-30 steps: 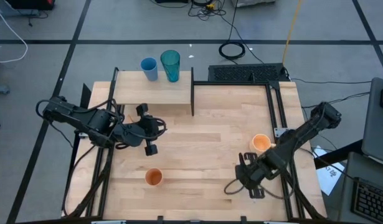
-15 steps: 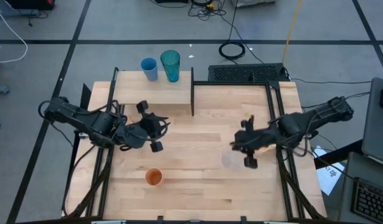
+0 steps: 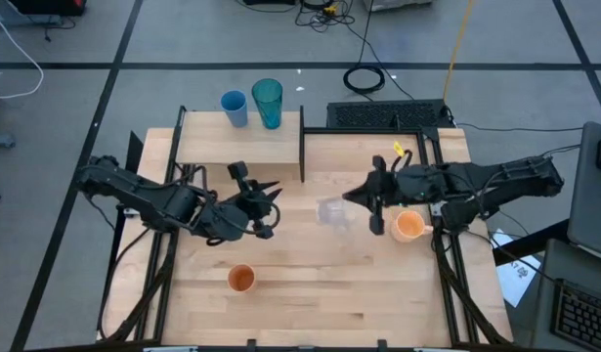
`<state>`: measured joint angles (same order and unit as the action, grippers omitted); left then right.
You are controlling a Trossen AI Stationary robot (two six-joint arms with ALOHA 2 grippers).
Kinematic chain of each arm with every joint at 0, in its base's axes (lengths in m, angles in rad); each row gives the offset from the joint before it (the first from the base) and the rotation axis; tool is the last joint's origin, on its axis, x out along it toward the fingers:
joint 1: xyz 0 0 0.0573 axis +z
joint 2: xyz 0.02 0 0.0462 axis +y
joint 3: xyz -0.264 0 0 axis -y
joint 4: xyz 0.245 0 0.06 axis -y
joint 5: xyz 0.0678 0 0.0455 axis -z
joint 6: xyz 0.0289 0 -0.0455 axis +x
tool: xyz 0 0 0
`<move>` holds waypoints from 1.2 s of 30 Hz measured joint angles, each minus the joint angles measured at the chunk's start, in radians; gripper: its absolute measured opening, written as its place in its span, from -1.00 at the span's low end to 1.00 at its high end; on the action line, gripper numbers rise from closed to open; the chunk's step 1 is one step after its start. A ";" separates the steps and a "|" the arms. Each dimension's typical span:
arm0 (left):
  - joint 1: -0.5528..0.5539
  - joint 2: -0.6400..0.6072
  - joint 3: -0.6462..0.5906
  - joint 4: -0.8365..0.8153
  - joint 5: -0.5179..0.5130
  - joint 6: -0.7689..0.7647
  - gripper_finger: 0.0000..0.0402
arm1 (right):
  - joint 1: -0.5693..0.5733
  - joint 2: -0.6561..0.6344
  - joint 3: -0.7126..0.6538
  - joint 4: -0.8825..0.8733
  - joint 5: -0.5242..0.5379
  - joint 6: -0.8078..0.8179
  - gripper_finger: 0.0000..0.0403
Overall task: Stack small to large cups/mugs on shelf
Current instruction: Put the transparent mug on the shelf
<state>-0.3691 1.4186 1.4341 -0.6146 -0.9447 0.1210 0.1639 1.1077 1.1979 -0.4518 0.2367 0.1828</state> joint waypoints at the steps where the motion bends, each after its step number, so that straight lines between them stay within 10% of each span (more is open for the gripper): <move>1: 0.000 0.005 0.000 0.014 0.000 0.002 -0.57 | -0.018 0.003 -0.010 0.025 -0.001 0.016 -1.00; 10: -0.045 0.040 -0.001 0.130 0.001 0.107 -0.52 | -0.108 0.011 -0.128 0.248 -0.003 0.123 -1.00; 22: -0.146 0.206 -0.001 0.442 -0.064 0.513 0.14 | -0.136 0.015 -0.178 0.424 -0.003 0.169 -1.00; 36: -0.070 0.347 -0.001 0.916 -0.240 0.865 -0.24 | -0.176 0.015 -0.178 0.537 0.003 0.199 -1.00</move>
<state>-0.4394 1.7651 1.4330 0.3011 -1.1849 0.9857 -0.0120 1.1225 1.0199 0.0853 0.2392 0.3817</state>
